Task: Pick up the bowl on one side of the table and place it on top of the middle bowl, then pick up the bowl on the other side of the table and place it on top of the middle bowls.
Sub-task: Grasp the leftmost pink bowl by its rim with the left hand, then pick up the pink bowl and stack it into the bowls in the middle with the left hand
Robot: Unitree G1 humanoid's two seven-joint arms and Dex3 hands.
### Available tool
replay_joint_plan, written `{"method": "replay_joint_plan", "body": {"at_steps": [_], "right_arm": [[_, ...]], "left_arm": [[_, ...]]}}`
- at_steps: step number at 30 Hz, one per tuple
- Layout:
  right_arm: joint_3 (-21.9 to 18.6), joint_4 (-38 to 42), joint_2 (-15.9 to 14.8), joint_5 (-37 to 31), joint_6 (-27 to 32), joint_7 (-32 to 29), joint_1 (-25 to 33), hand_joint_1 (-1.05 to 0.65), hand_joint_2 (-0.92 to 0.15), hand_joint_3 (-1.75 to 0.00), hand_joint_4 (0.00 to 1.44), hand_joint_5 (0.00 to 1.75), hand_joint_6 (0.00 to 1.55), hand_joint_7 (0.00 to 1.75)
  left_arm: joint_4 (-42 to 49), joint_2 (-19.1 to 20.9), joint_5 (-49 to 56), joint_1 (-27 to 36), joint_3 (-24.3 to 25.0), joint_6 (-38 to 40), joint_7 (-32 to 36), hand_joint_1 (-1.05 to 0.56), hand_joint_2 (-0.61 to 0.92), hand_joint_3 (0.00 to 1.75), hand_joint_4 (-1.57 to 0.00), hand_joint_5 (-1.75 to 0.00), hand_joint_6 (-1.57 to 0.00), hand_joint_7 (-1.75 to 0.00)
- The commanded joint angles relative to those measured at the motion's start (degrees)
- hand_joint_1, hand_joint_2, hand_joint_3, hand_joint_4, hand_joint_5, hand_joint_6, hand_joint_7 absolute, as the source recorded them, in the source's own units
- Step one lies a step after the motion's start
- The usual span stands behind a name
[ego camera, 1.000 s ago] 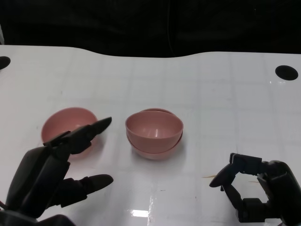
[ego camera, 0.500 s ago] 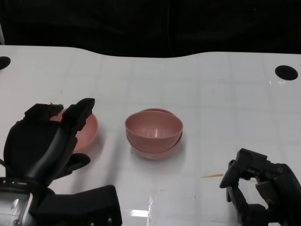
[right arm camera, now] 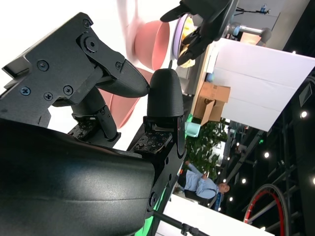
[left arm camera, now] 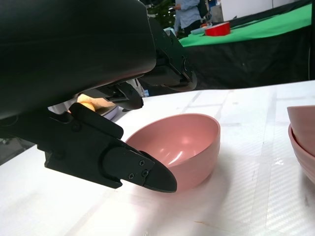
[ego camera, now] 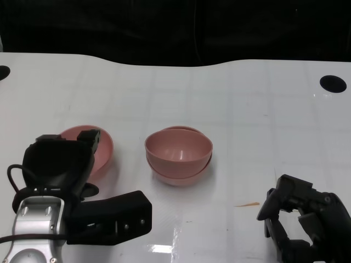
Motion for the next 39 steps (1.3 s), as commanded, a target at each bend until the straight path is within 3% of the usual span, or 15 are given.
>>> {"method": "replay_joint_plan", "body": {"at_steps": [1, 9, 12, 13, 14, 15, 17, 18, 22, 23, 24, 26, 29, 35, 39], "right_arm": [[-0.9, -0.9, 0.2, -0.6, 0.0, 0.0, 0.5, -0.19, -0.38, -1.32, 0.87, 1.75, 0.78, 1.58], [-1.1, -1.8, 0.6, -1.0, 1.2, 0.0, 1.2, -0.2, -0.39, -1.3, 0.87, 1.75, 0.78, 1.57], [-1.2, -2.4, 0.7, -0.9, 2.1, 0.0, 1.4, -0.2, -0.4, -1.29, 0.86, 1.75, 0.78, 1.57], [-1.3, -2.5, 0.8, -1.0, 2.2, -0.1, 1.5, -0.19, -0.41, -1.28, 0.86, 1.75, 0.79, 1.56], [-1.3, -2.6, 0.8, -1.0, 2.4, -0.1, 1.5, -0.19, -0.41, -1.27, 0.86, 1.75, 0.79, 1.55], [-1.3, -2.6, 0.9, -1.0, 2.4, -0.1, 1.6, -0.19, -0.42, -1.26, 0.86, 1.75, 0.79, 1.55], [-1.3, -2.6, 0.9, -0.9, 2.5, 0.0, 1.6, -0.19, -0.42, -1.26, 0.86, 1.75, 0.8, 1.54], [-1.3, -2.6, 0.9, -0.9, 2.6, 0.1, 1.6, -0.19, -0.42, -1.26, 0.86, 1.75, 0.8, 1.54], [-1.4, -2.8, 0.9, -0.9, 2.8, 0.1, 1.7, -0.19, -0.43, -1.25, 0.86, 1.75, 0.8, 1.54], [-1.4, -2.9, 0.9, -1.0, 2.9, 0.1, 1.8, -0.19, -0.43, -1.25, 0.86, 1.75, 0.8, 1.54], [-1.4, -2.9, 0.9, -0.9, 2.9, 0.2, 1.8, -0.19, -0.43, -1.25, 0.86, 1.75, 0.8, 1.54], [-1.4, -2.9, 0.9, -0.8, 2.9, 0.4, 1.8, -0.19, -0.43, -1.25, 0.86, 1.75, 0.8, 1.54], [-1.5, -2.9, 0.9, -0.8, 2.9, 0.5, 1.8, -0.19, -0.43, -1.24, 0.85, 1.75, 0.8, 1.53], [-1.7, -2.5, 1.1, -0.9, 2.4, 0.8, 1.7, -0.2, -0.43, -1.24, 0.85, 1.75, 0.8, 1.52], [-1.8, -2.4, 1.3, -0.9, 2.6, 0.9, 1.7, -0.2, -0.44, -1.22, 0.86, 1.75, 0.8, 1.52]], "left_arm": [[6.2, 1.2, -1.4, -3.2, -1.1, 1.6, -1.4, -0.59, 0.88, 0.01, -0.56, -0.11, -0.4, -0.01], [16.2, 3.0, -6.2, -7.6, -4.7, -0.3, 0.9, -0.57, 0.92, 0.04, -0.64, -0.1, -0.48, -0.03], [20.2, 3.7, -9.8, -8.8, -4.9, -4.2, 4.4, -0.49, 0.92, 0.08, -0.75, -0.12, -0.63, -0.07], [21.8, 3.9, -11.2, -9.1, -4.9, -5.8, 6.2, -0.42, 0.92, 0.07, -0.81, -0.54, -0.81, -0.07], [23.1, 4.1, -12.4, -9.5, -4.9, -7.1, 7.6, -0.38, 0.92, 0.07, -0.77, -0.96, -0.93, -0.05], [25.0, 4.5, -13.9, -9.9, -4.9, -9.7, 10.3, -0.37, 0.92, 0.07, -0.75, -1.11, -0.97, -0.04], [27.3, 5.0, -15.6, -10.5, -5.2, -12.5, 13.5, -0.33, 0.92, 0.05, -0.79, -1.58, -1.14, -0.08], [28.0, 5.2, -16.2, -10.8, -5.4, -13.3, 14.5, -0.32, 0.92, 0.05, -0.8, -1.64, -1.16, -0.08], [28.9, 5.8, -17.2, -11.3, -5.8, -15.3, 18.9, -0.32, 0.92, 0.05, -0.8, -1.71, -1.19, -0.08], [28.6, 6.0, -17.4, -11.3, -5.7, -16.4, 21.4, -0.28, 0.92, 0.23, -0.81, -1.73, -1.04, -0.75], [28.0, 6.3, -17.4, -11.3, -5.7, -16.9, 23.4, -0.28, 0.92, 0.29, -0.81, -1.74, -0.83, -1.23], [27.1, 6.9, -17.1, -11.5, -5.9, -18.0, 26.5, -0.25, 0.89, 0.32, -0.83, -1.74, -0.64, -1.64], [27.2, 7.3, -17.2, -11.7, -6.4, -18.5, 28.0, -0.24, 0.87, 0.33, -0.85, -1.75, -0.6, -1.73], [20.0, 9.2, -17.1, -11.8, -5.3, -20.1, 30.1, -0.21, 0.83, 0.35, -0.84, -1.75, -0.61, -1.71], [14.9, 10.2, -18.4, -12.2, -4.2, -22.0, 29.7, -0.23, 0.63, 0.75, -0.87, -1.75, -0.71, -1.55]]}}
